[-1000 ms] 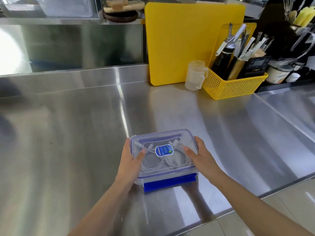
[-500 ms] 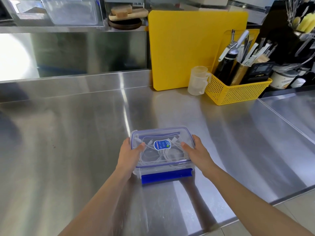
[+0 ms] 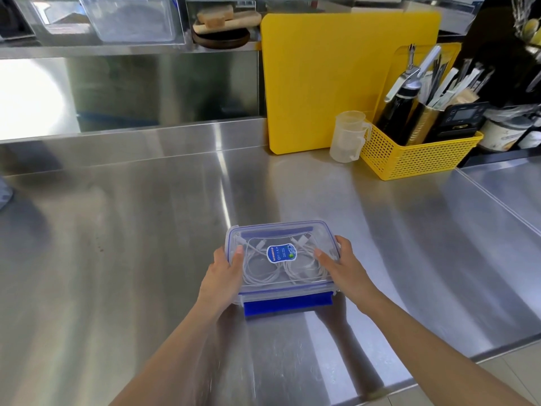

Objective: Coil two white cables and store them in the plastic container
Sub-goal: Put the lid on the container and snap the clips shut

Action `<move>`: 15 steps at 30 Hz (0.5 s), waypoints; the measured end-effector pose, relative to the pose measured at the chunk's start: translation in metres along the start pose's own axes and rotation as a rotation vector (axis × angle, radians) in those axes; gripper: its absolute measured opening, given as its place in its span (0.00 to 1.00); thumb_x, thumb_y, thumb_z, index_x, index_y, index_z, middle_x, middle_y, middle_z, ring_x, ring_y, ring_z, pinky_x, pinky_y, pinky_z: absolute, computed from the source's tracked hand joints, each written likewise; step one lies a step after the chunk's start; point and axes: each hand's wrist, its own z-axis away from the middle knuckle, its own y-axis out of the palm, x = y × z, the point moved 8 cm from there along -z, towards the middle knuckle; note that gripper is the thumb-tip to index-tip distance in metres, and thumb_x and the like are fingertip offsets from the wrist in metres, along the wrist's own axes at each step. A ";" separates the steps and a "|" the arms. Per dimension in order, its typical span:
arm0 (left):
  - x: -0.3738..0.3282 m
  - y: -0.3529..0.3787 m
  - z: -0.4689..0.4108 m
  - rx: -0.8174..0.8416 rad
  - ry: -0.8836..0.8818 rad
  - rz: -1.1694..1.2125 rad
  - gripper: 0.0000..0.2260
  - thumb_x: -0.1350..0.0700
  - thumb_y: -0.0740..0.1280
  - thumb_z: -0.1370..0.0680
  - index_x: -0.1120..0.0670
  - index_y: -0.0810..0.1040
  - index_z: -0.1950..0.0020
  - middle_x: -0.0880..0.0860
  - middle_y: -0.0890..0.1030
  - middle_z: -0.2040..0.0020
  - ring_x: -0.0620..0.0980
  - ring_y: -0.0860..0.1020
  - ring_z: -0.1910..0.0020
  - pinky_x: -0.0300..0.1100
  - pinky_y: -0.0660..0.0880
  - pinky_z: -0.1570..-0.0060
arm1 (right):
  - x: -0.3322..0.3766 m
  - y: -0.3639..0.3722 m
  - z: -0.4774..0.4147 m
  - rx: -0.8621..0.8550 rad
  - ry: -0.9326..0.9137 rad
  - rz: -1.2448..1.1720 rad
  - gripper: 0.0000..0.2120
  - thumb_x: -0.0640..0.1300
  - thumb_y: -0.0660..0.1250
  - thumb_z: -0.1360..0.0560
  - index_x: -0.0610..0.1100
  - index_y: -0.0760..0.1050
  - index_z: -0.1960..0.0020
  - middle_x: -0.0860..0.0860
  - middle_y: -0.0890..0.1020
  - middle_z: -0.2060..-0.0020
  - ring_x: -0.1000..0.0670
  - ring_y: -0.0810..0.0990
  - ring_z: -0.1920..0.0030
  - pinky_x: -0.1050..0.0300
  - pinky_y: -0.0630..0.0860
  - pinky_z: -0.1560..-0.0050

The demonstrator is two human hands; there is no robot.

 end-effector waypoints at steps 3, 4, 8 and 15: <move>0.002 -0.005 0.000 -0.031 -0.030 -0.059 0.24 0.38 0.52 0.22 0.56 0.68 0.39 0.54 0.77 0.45 0.56 0.76 0.48 0.49 0.73 0.48 | 0.002 -0.004 -0.003 -0.017 0.017 0.024 0.26 0.53 0.63 0.26 0.48 0.58 0.32 0.47 0.72 0.37 0.48 0.75 0.44 0.55 0.76 0.49; 0.003 -0.007 -0.003 -0.042 -0.044 -0.079 0.25 0.37 0.54 0.24 0.57 0.70 0.42 0.54 0.77 0.47 0.56 0.77 0.49 0.49 0.73 0.48 | 0.003 -0.006 -0.006 -0.030 0.038 0.035 0.26 0.54 0.62 0.25 0.48 0.58 0.31 0.47 0.71 0.35 0.48 0.74 0.43 0.53 0.75 0.47; 0.012 -0.004 -0.028 0.062 -0.167 0.233 0.33 0.29 0.61 0.36 0.55 0.79 0.48 0.56 0.83 0.49 0.58 0.81 0.50 0.57 0.76 0.44 | -0.004 -0.011 -0.026 -0.006 0.239 -0.012 0.25 0.60 0.59 0.26 0.44 0.68 0.36 0.45 0.76 0.40 0.45 0.77 0.46 0.50 0.74 0.47; 0.009 0.007 -0.052 0.270 -0.310 0.583 0.30 0.35 0.72 0.41 0.52 0.83 0.46 0.57 0.84 0.47 0.59 0.81 0.46 0.57 0.73 0.39 | -0.008 -0.003 -0.062 0.149 0.305 -0.081 0.26 0.67 0.62 0.31 0.46 0.78 0.48 0.45 0.84 0.53 0.43 0.82 0.52 0.46 0.78 0.45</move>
